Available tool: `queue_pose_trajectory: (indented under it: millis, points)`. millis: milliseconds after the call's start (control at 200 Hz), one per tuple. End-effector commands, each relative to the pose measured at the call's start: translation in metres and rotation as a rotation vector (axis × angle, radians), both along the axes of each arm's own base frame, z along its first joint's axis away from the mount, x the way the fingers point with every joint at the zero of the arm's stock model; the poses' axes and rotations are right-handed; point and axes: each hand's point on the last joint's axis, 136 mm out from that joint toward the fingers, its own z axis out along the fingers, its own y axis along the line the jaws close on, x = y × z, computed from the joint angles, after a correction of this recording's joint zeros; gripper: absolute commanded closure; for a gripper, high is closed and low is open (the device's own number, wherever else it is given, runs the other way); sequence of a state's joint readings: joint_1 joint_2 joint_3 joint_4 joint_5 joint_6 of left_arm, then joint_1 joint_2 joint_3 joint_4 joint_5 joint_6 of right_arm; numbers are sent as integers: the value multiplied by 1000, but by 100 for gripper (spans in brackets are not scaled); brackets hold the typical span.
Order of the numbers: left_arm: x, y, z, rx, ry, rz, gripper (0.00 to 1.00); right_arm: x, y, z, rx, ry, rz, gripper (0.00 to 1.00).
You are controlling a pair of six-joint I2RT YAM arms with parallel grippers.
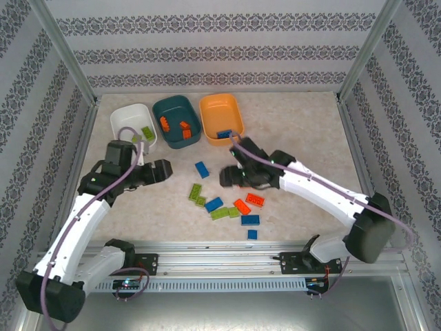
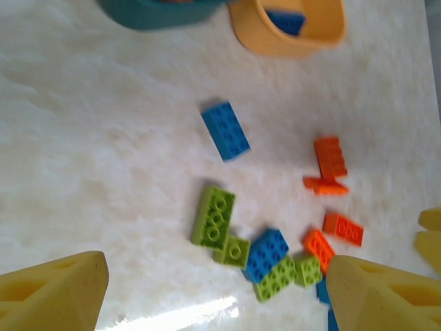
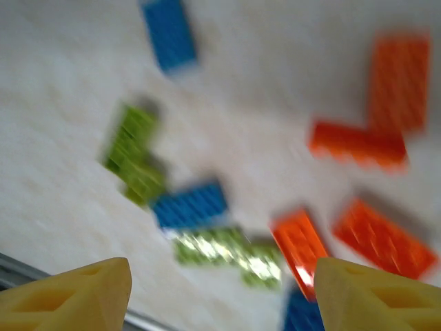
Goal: Sort the legos into containers by color
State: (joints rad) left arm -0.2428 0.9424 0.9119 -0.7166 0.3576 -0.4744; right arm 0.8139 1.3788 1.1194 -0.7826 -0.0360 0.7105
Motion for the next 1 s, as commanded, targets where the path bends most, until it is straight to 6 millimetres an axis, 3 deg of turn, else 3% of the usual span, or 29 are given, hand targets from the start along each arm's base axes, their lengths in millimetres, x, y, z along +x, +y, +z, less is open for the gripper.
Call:
queue_pose_trajectory:
  millis: [0, 125, 265, 575, 804, 994]
  points:
    - [-10, -4, -22, 65, 54, 1, 17, -57, -43, -25, -170, 120, -42, 29]
    - [-13, -15, -33, 41, 72, -11, 17, -90, -62, -44, -237, 151, -70, 28]
    - [-18, -24, -35, 87, 87, -56, 16, -105, -78, -65, -295, 174, -109, 28]
    - [-20, -28, -36, 112, 103, -80, 16, -109, -62, -107, -281, 218, -113, 32]
    - [-20, -28, -44, 120, 119, -85, 15, -109, -49, -125, -280, 249, -101, 35]
    - [-21, -27, -46, 132, 123, -85, 15, -122, -49, -141, -275, 298, -108, 40]
